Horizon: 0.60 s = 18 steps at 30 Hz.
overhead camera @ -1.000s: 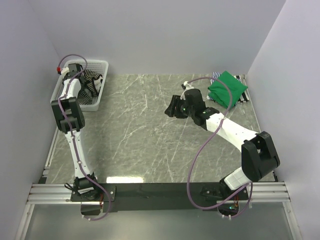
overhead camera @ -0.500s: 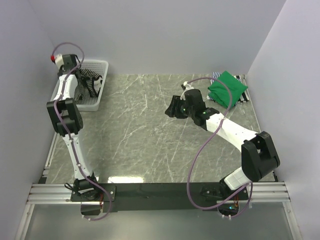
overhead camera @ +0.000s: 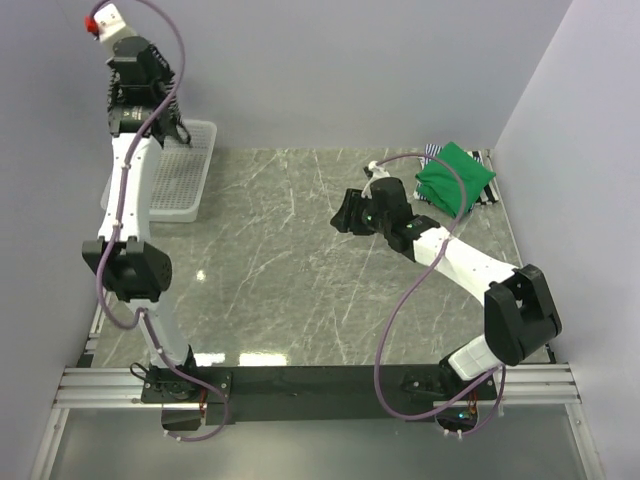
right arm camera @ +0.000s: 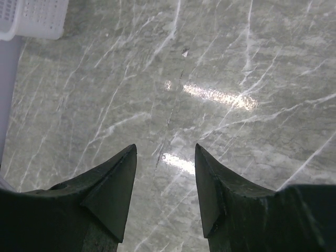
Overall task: Fold and stack the tank tops
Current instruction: Grab the tank top from the pile, then move the tank top to the center of the board
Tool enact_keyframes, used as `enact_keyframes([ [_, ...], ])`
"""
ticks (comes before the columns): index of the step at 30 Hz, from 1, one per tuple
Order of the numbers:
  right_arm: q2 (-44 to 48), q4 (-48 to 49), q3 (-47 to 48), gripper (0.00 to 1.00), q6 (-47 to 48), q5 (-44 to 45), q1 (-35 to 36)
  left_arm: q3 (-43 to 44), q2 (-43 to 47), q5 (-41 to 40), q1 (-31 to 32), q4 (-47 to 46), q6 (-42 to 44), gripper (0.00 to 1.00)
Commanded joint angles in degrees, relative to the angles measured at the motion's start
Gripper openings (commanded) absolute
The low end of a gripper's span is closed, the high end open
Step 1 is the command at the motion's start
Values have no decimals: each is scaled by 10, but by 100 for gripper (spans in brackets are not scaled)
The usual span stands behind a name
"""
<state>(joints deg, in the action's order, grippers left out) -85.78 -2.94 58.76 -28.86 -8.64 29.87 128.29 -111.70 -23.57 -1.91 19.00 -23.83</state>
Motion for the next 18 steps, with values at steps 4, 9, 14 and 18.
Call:
enact_keyframes([
  [4, 51, 20, -1, 55, 8, 40, 3, -43, 120, -3, 122, -63, 29, 0],
  [9, 76, 12, -1, 55, 5, 64, 3, -51, 165, -15, 221, -38, 20, 1],
  [14, 106, -13, -3, 55, -11, 121, 2, -229, 253, 19, 261, -21, -138, 1],
  [18, 126, -26, -22, 56, -20, 144, 4, -515, 344, 87, 269, -57, -248, 5],
])
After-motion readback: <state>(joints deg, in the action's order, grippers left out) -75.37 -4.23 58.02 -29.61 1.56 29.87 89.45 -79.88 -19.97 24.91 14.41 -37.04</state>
